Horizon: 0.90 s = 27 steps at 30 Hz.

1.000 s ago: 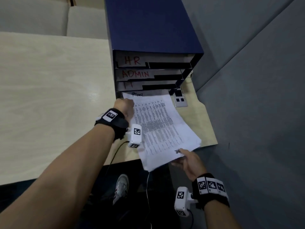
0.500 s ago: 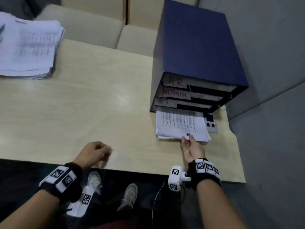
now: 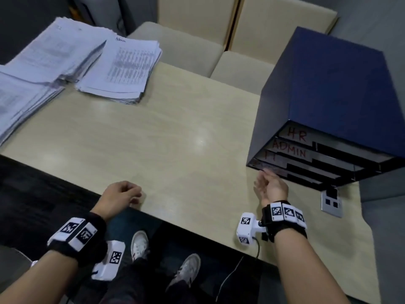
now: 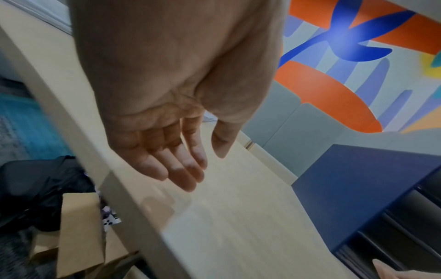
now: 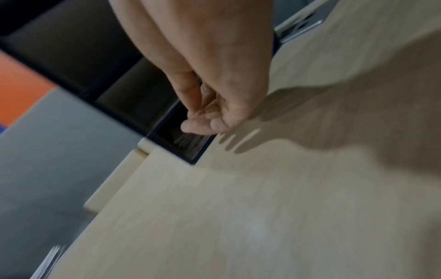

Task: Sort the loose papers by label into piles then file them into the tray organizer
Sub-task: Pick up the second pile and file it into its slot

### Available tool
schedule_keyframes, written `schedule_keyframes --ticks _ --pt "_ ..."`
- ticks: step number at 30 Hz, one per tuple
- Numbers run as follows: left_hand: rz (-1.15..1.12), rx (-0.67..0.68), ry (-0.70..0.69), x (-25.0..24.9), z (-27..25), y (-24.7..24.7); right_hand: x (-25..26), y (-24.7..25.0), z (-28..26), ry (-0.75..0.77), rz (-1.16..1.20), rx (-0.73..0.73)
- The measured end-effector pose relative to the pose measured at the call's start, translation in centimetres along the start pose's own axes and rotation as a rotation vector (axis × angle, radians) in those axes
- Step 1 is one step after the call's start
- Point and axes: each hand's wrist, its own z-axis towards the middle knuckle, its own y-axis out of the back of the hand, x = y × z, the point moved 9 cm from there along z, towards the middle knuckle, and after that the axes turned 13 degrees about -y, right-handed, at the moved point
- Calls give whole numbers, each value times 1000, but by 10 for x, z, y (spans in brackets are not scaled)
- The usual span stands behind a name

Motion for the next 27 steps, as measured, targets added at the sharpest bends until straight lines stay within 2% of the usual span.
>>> schedule_keyframes --ticks 3,7,14,18,20,24,27 --pt "-12 20 -23 -20 14 4 -28 -35 -19 4 -200 69" --pt "-11 -10 -99 -50 42 34 -62 -107 -41 -38 -471 233" --pt "101 -124 -225 -84 148 149 -68 -263 -64 41 -735 365" --pt "227 -184 -269 -103 232 216 -61 -365 -54 128 -873 311" --pt "267 -174 -305 -110 277 236 -63 -414 -44 146 -923 280" --pt "298 -107 -349 -121 355 255 -65 -494 -16 155 -962 189" --pt "315 -58 -337 -125 406 257 -61 -534 1 126 -945 121"
